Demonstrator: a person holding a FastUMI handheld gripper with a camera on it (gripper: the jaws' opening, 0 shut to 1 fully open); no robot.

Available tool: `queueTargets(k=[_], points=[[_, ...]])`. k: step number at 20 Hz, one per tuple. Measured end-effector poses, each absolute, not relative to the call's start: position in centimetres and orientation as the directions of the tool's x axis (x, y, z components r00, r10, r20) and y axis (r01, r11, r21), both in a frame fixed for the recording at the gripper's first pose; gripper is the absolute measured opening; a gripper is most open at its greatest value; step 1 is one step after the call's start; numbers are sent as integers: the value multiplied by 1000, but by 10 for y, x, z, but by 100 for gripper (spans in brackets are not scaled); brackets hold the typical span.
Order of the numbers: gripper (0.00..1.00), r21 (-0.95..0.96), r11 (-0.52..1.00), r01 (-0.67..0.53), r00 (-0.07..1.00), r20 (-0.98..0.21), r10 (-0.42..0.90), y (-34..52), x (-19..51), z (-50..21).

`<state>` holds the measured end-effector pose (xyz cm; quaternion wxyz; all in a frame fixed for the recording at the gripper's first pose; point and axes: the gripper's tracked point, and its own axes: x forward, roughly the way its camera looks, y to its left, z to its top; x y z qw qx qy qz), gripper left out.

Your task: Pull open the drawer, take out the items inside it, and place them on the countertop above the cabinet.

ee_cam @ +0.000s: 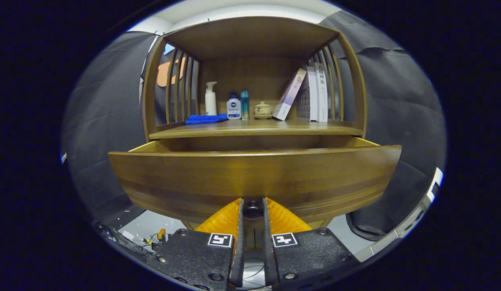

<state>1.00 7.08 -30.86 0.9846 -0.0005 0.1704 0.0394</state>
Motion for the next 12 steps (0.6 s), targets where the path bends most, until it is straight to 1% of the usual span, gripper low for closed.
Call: queueTargets(k=[9,12], points=[[23,25,996,-88,930,-356,91,66,-33,-317],[23,-1,996,-95,933,-348,88,65,-41,-315]])
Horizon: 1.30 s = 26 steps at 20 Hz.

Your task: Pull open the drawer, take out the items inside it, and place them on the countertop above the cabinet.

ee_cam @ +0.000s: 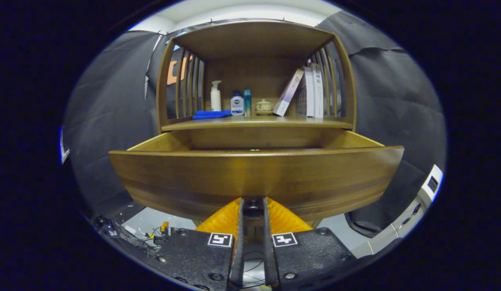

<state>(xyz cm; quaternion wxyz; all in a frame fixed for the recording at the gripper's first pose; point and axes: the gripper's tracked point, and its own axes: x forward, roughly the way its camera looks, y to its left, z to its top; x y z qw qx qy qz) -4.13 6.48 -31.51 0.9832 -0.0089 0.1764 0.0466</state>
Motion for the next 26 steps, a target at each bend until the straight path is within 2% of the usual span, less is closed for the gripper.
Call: queueTargets(k=[5,7,13,16,20,23,26], points=[[23,-19,995,-98,933,-350,85,64,-44,-316],[31,-7,996,-84,939,-334,77,57,-49,-305],[81,28,997,-70,965,-250,75,43,-42,-229],[85,15,998,-58,972,-226,60,39,-24,-186],[86,12,1000,-28,975,-222,30,36,11,-144],[86,68,997,-46,957,-283,63,45,40,-132],[86,120,992,-46,913,-399,91,52,70,-140]])
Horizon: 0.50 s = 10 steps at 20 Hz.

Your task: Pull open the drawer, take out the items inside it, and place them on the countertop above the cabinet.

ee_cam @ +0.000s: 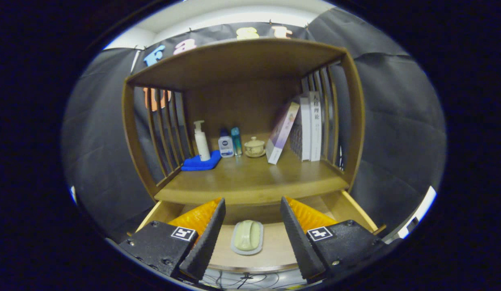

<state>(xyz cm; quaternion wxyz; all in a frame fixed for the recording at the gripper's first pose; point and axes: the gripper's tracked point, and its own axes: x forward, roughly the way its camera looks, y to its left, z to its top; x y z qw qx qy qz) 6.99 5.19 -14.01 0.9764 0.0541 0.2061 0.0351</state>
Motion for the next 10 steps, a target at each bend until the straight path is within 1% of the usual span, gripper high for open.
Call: queueTargets(k=[5,8,10], points=[[86,117,992,-42,829,-550,100,62,105,-176],[85,111,992,-59,752,-649,118,72,114,-208],[85,119,990,-81,677,-722,143,82,112,-230]])
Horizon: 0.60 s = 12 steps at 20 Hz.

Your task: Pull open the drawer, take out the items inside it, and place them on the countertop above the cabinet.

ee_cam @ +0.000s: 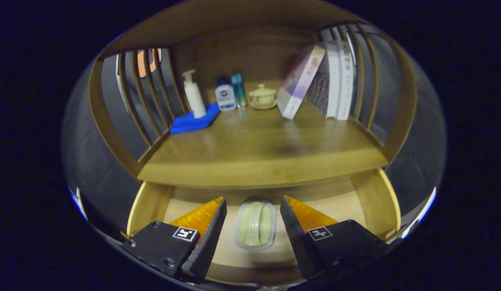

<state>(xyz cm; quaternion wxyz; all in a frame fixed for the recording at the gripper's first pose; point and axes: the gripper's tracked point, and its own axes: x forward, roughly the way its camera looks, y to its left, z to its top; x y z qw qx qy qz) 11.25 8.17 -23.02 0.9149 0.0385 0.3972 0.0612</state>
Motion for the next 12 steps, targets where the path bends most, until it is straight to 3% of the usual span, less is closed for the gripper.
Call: queueTargets(k=[10,12], points=[[76,66,992,-103,460,-881,106,93,102,-292],[68,40,995,-88,446,-892,75,86,102,-300]])
